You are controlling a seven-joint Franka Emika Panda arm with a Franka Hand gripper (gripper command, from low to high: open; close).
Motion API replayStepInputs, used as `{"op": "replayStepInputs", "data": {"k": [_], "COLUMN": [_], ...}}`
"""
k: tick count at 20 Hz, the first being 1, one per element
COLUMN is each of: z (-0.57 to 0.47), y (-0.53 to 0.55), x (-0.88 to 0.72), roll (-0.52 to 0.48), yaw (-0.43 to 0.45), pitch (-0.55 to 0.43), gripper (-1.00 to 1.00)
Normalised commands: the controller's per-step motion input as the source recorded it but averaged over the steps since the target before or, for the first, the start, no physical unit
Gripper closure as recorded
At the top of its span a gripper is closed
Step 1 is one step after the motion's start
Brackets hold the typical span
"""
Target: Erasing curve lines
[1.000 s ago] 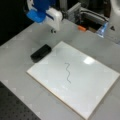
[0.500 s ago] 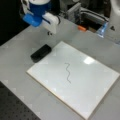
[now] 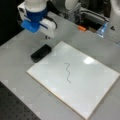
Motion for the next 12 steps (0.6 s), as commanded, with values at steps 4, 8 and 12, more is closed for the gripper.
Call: {"op": "replayStepInputs", "data": {"k": [4, 8, 12], "z": [-0.05, -0.02, 0.00], "y": [-0.18, -0.17, -0.19], "x": [0.16, 0.15, 0.18], "roll": [0.108, 0.107, 0.140], "yaw": [0.010, -0.007, -0.004], "pitch": [0.089, 0.077, 0.050], "gripper": [-1.00, -1.00, -1.00]}}
